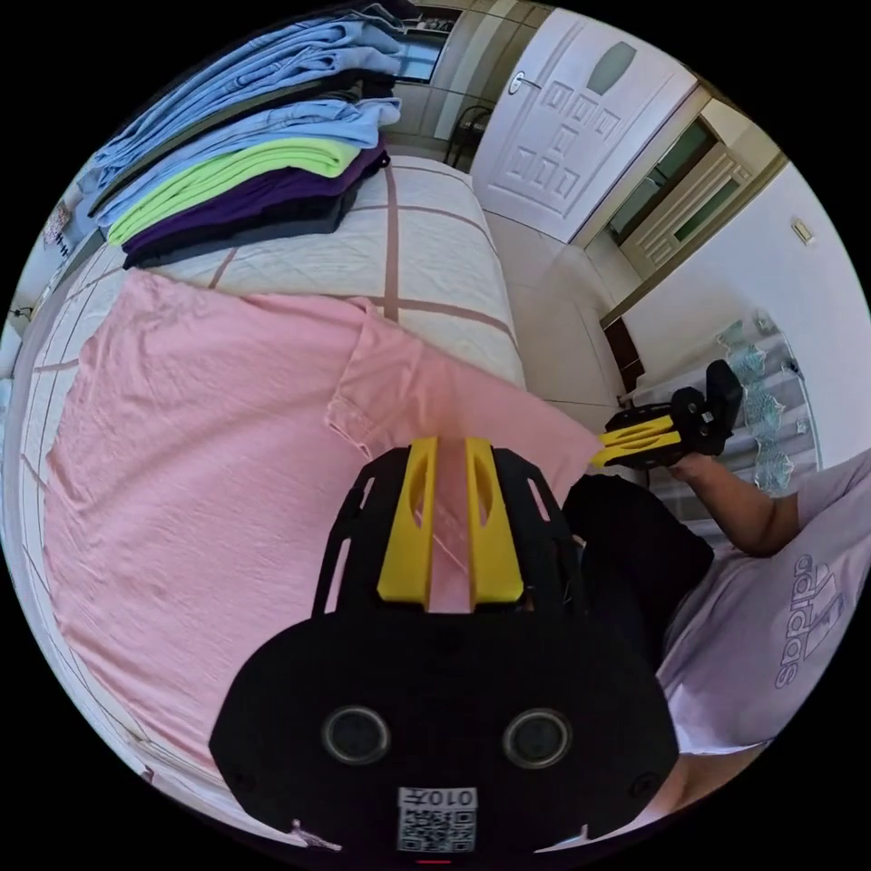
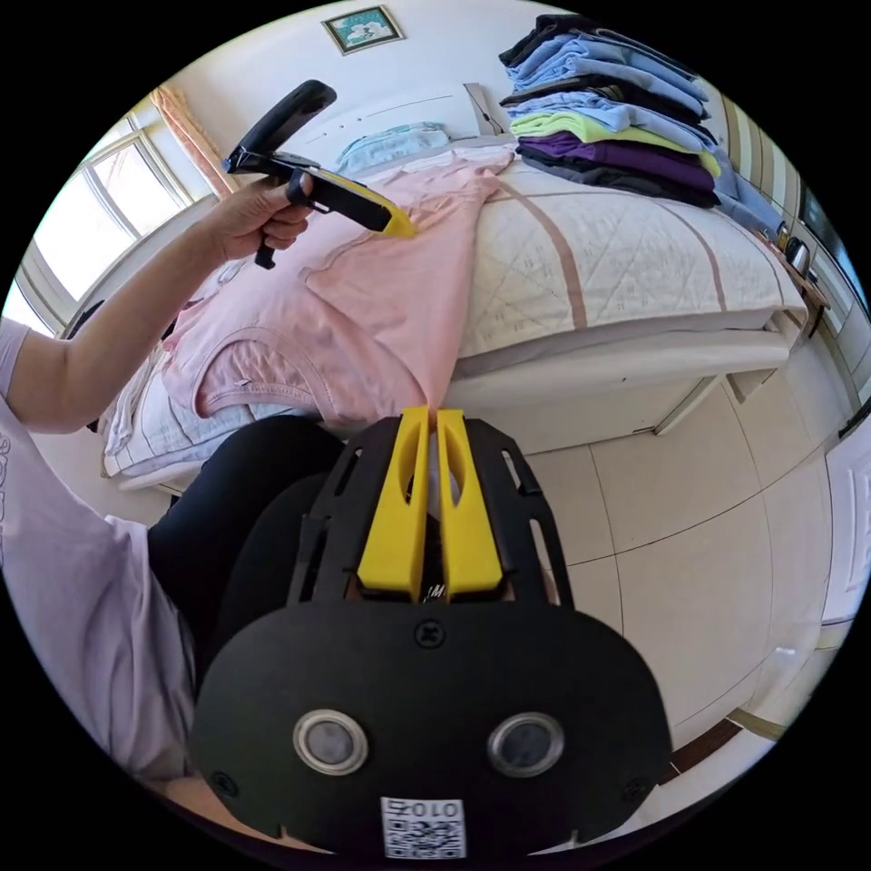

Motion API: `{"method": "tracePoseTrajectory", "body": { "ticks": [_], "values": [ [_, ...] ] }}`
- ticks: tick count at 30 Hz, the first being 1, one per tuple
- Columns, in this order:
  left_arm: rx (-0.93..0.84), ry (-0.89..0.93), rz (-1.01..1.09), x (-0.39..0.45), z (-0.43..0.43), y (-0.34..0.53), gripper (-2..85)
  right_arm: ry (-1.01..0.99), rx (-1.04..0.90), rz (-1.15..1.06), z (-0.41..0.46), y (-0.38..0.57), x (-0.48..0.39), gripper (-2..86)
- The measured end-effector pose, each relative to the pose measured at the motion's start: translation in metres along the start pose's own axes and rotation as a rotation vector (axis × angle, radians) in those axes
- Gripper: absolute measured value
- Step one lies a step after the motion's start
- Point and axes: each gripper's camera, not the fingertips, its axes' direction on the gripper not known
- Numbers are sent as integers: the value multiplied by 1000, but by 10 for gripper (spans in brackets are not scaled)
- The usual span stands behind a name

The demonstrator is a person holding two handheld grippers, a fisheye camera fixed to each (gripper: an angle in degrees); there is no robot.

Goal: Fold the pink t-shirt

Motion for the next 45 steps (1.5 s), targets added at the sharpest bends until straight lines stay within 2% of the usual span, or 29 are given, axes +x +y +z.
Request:
{"method": "tracePoseTrajectory", "body": {
  "ticks": [3,8,10,14,17,22,25,27,30,33,36,41,44,45],
  "values": [
    [40,10,-20,-6,3,10,72,-2,-7,17,3,3,5,37],
    [151,211,-135,-23,-5,40,77,-21,-61,16,16,-2,2,55],
    [242,122,-134,2,-28,73,82,-6,-89,-8,14,2,-7,68],
    [304,-71,-210,48,-53,150,92,87,-90,-25,-9,20,-34,70],
    [371,-225,-425,75,-74,243,102,140,-13,-35,-41,31,-58,69],
    [506,-486,-960,112,-124,421,119,179,118,-63,-90,33,-95,63],
    [501,-534,-1135,112,-134,479,123,177,174,-103,-109,26,-118,59],
    [504,-498,-1192,104,-130,496,122,168,194,-123,-115,23,-130,57],
    [528,-387,-1212,92,-118,501,111,164,198,-148,-120,22,-148,51],
    [516,-376,-1212,92,-107,487,86,208,184,-163,-122,27,-162,40],
    [450,-447,-1235,97,-100,472,45,251,164,-172,-124,32,-167,33],
    [562,-525,-1195,118,-116,451,12,231,189,-155,-134,37,-162,29],
    [525,-619,-1000,135,-138,390,13,208,185,-164,-132,32,-161,29],
    [495,-650,-862,147,-142,353,17,206,183,-167,-131,30,-162,29]
  ]
}}
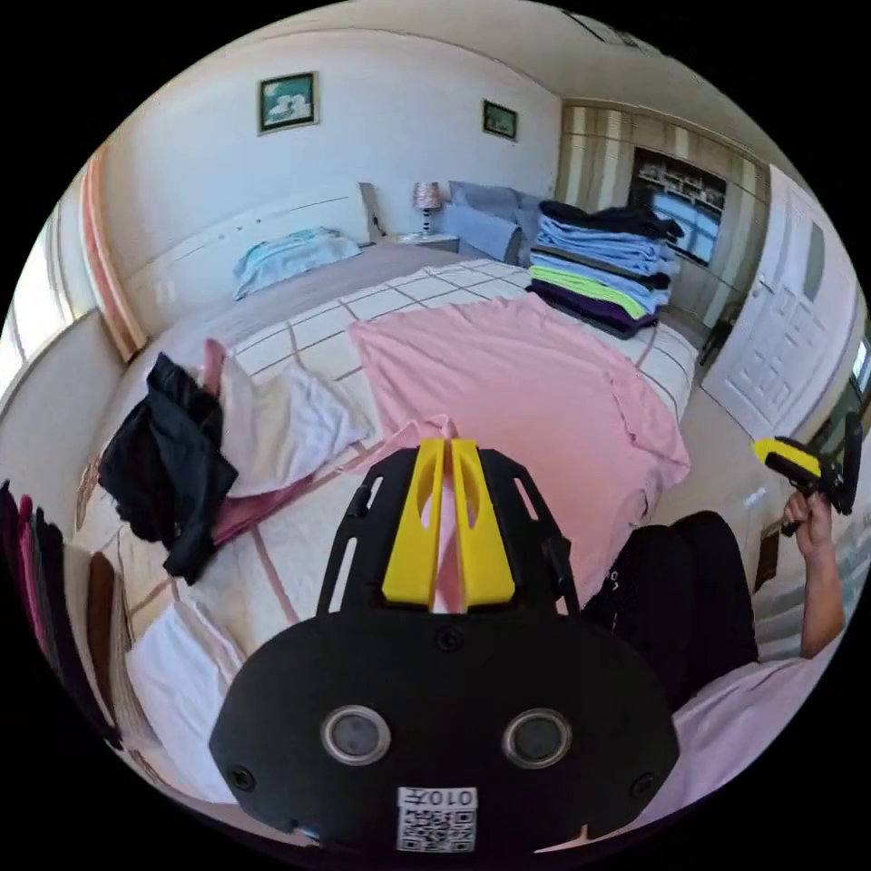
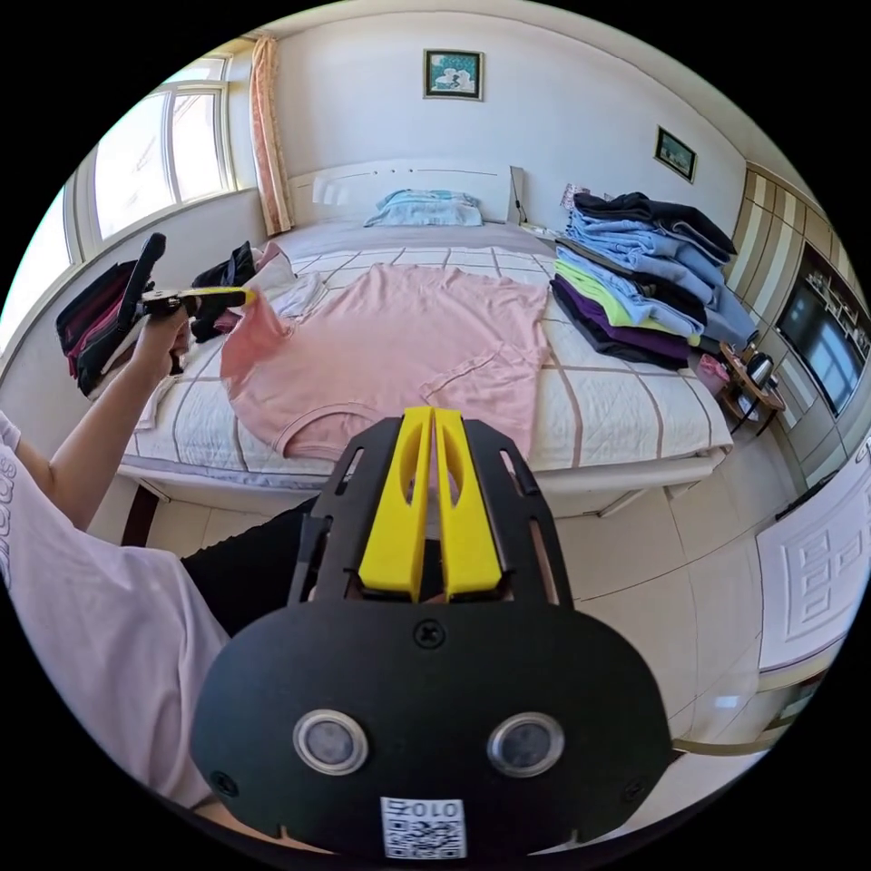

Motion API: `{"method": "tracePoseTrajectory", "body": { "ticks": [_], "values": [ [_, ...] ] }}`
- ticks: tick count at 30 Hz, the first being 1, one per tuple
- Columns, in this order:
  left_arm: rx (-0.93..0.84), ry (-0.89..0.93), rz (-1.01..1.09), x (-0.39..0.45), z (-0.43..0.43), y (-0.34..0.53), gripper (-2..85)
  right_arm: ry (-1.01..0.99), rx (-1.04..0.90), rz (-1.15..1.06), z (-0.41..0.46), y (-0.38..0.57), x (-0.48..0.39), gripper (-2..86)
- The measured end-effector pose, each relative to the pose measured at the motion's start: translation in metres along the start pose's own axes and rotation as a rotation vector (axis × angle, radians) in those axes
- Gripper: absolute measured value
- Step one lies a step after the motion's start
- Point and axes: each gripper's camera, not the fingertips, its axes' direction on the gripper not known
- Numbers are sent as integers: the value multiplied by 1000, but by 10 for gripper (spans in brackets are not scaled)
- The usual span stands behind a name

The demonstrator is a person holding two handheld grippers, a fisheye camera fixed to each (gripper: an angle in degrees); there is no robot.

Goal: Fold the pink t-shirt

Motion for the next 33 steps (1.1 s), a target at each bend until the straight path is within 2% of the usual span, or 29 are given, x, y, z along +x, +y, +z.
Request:
{"method": "tracePoseTrajectory", "body": {
  "ticks": [4,6,9,13,19,23,29,33],
  "values": [
    [-72,95,521,139,18,-10,60,-34,0,-24,12,-13,-3,31],
    [-88,209,585,157,25,9,79,-64,-10,-37,20,-20,-3,32],
    [-95,274,480,136,20,40,108,-126,-29,-80,38,-37,-7,37],
    [-142,23,388,99,3,77,125,-270,-79,-141,78,-73,-23,57],
    [-194,32,259,74,9,87,121,-411,-125,-272,134,-111,-69,78],
    [-226,46,302,84,15,80,106,-303,-133,-352,159,-117,-93,83],
    [-233,66,294,94,14,78,79,-325,-237,-311,195,-128,-100,66],
    [-252,73,294,98,9,80,60,-220,-233,-322,194,-130,-110,48]
  ]
}}
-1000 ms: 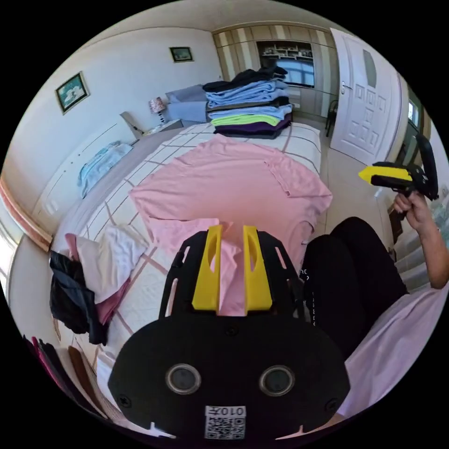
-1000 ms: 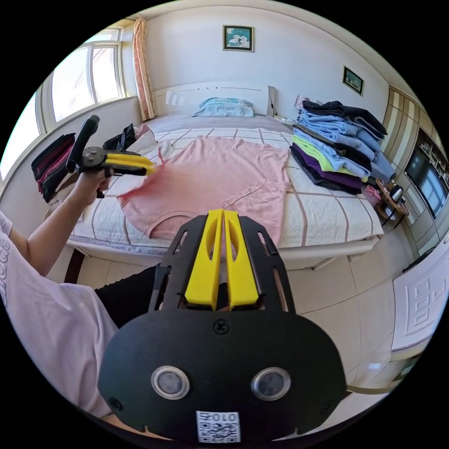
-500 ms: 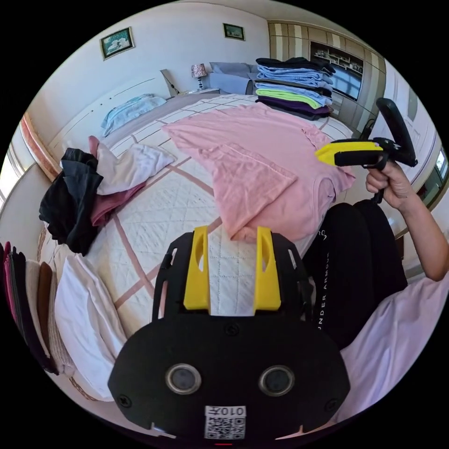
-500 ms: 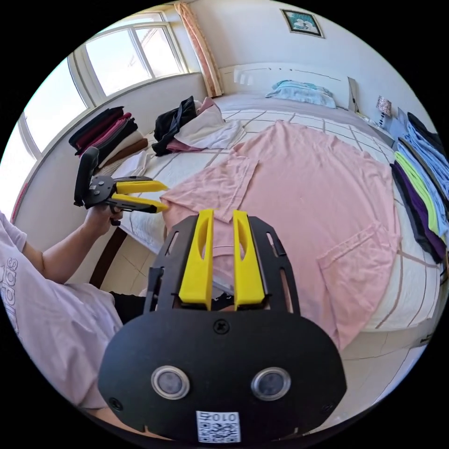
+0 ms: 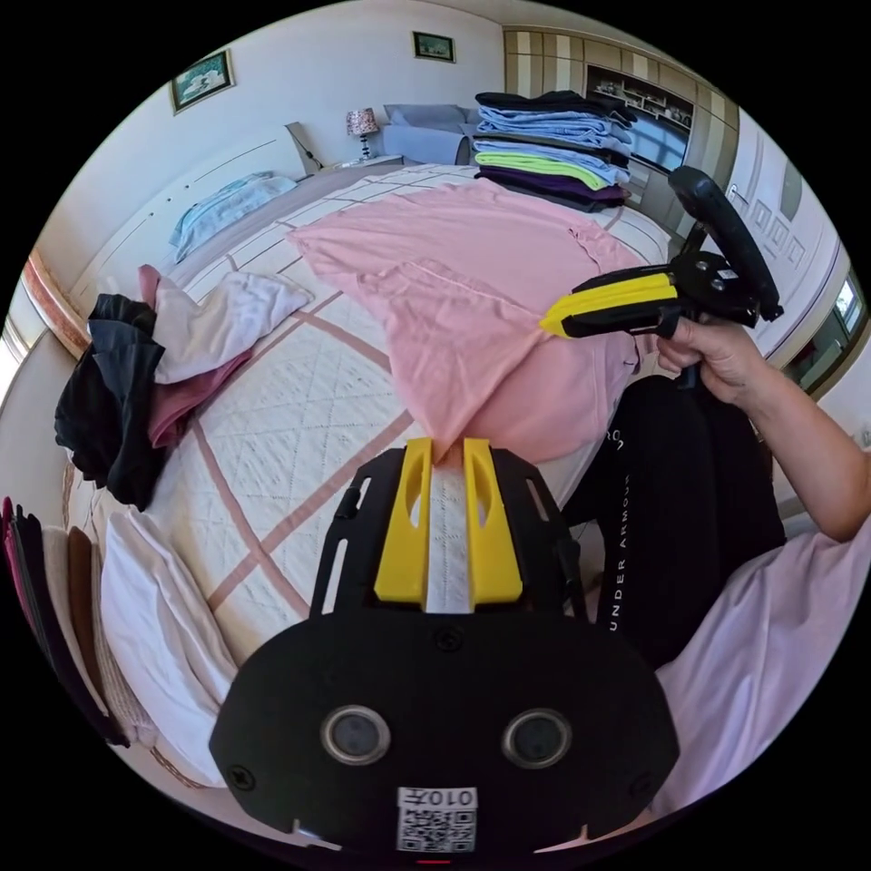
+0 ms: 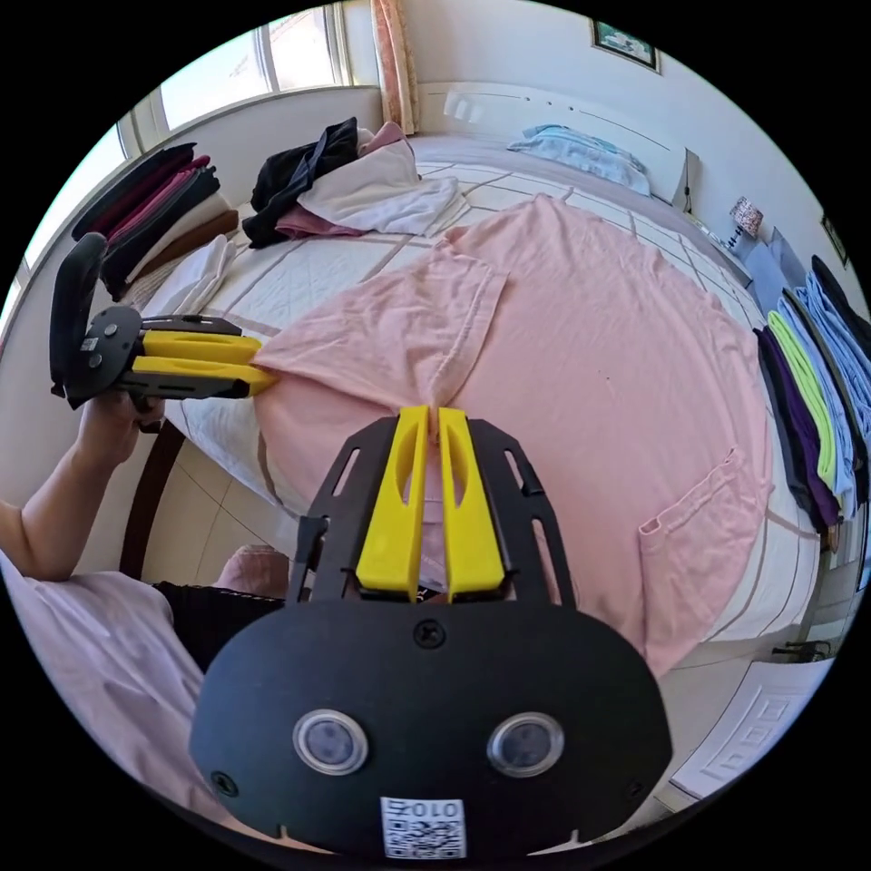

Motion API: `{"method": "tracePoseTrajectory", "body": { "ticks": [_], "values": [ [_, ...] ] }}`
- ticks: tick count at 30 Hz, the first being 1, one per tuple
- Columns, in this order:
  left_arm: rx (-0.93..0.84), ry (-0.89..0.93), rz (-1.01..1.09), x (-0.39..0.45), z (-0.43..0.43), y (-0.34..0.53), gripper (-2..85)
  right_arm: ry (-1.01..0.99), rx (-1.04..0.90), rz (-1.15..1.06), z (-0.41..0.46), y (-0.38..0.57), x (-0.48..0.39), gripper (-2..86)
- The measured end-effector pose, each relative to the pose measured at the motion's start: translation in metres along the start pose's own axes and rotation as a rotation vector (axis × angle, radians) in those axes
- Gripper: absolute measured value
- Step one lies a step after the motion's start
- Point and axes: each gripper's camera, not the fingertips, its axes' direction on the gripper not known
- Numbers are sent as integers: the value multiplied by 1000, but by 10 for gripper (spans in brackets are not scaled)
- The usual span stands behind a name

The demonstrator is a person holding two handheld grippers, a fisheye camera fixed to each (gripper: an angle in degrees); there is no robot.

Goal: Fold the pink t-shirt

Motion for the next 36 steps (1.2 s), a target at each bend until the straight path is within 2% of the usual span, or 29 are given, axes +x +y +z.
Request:
{"method": "tracePoseTrajectory", "body": {
  "ticks": [4,8,12,14,16,20,23,27,29,32,34,36],
  "values": [
    [-31,-11,27,10,-7,-4,48,-25,13,22,-21,-5,11,44],
    [-61,-32,34,17,-11,-8,55,-111,-96,-24,1,-5,20,44],
    [-88,-70,32,21,-26,-9,75,-159,33,-51,-25,18,29,49],
    [-33,-95,62,27,-44,-6,82,-117,206,-7,-53,44,41,50],
    [74,-124,173,45,-63,-6,88,-66,237,20,-54,54,47,52],
    [74,-142,299,68,-48,-31,102,-27,-33,-32,-13,44,55,52],
    [-72,-62,349,73,-5,-51,110,1,43,-35,-42,56,63,63],
    [71,-67,433,81,-39,-41,113,226,159,-53,-78,106,69,71],
    [76,-89,540,92,-45,-30,113,332,109,-94,-73,145,67,74],
    [6,-226,731,118,-34,-14,111,365,-20,-151,-47,176,52,72],
    [53,-328,833,137,-30,-8,109,387,-56,-159,-35,182,39,69],
    [79,-357,902,151,-27,-10,107,389,-35,-163,-30,181,27,68]
  ]
}}
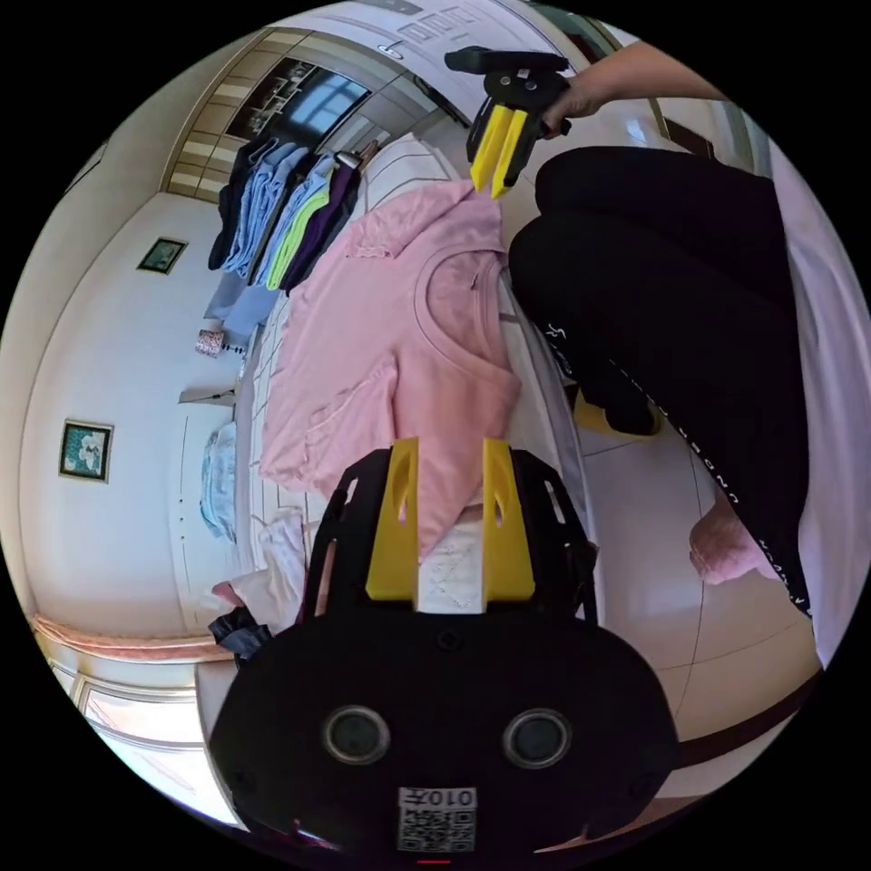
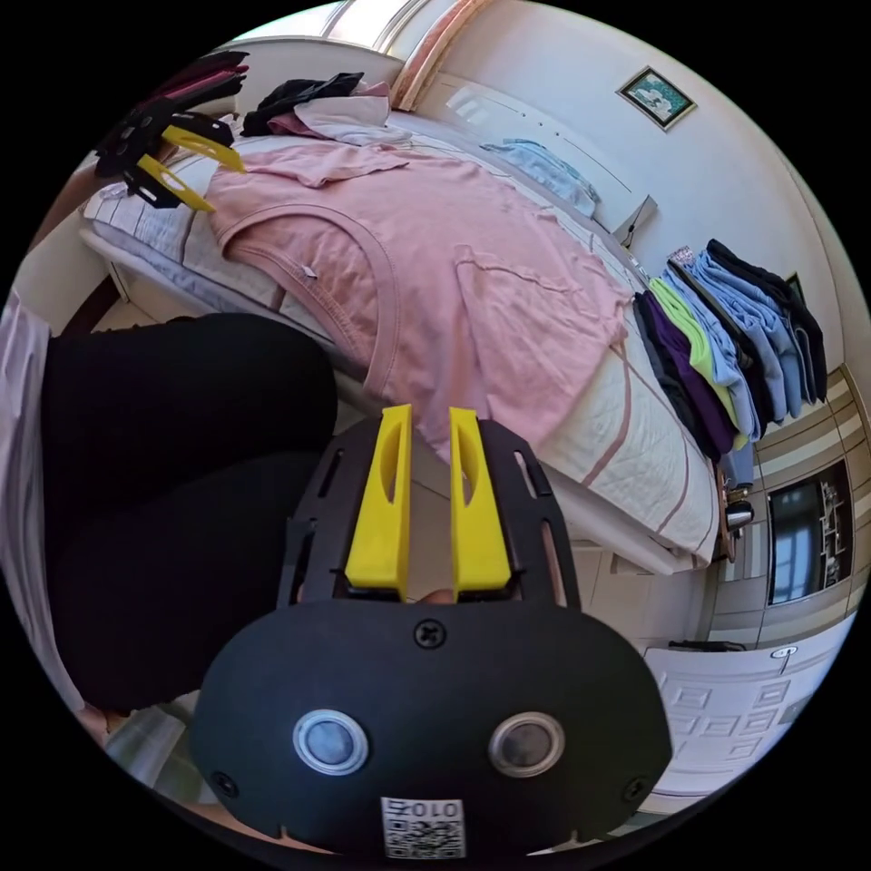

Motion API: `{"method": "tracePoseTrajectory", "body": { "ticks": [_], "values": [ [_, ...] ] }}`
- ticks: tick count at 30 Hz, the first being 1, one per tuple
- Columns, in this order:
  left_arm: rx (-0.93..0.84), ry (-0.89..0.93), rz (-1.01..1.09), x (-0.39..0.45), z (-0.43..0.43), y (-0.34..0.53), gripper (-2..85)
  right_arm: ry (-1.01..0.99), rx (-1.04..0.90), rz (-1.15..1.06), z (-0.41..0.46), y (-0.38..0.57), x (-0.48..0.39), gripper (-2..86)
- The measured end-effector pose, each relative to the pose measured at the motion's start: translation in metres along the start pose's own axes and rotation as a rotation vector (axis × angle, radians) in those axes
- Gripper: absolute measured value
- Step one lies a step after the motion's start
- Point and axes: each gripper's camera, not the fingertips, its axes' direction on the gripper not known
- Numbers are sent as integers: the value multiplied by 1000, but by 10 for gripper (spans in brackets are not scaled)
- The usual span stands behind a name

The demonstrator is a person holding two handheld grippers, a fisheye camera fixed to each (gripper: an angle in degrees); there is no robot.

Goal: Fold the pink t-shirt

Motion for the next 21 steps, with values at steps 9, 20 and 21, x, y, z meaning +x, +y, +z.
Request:
{"method": "tracePoseTrajectory", "body": {
  "ticks": [9,20,21],
  "values": [
    [38,16,279,18,21,-39,93,-95,67,19,-9,-27,-11,69],
    [80,160,183,-32,53,-22,27,-98,44,46,-11,-30,-21,123],
    [111,267,116,-58,57,-16,23,-91,40,42,-11,-31,-22,126]
  ]
}}
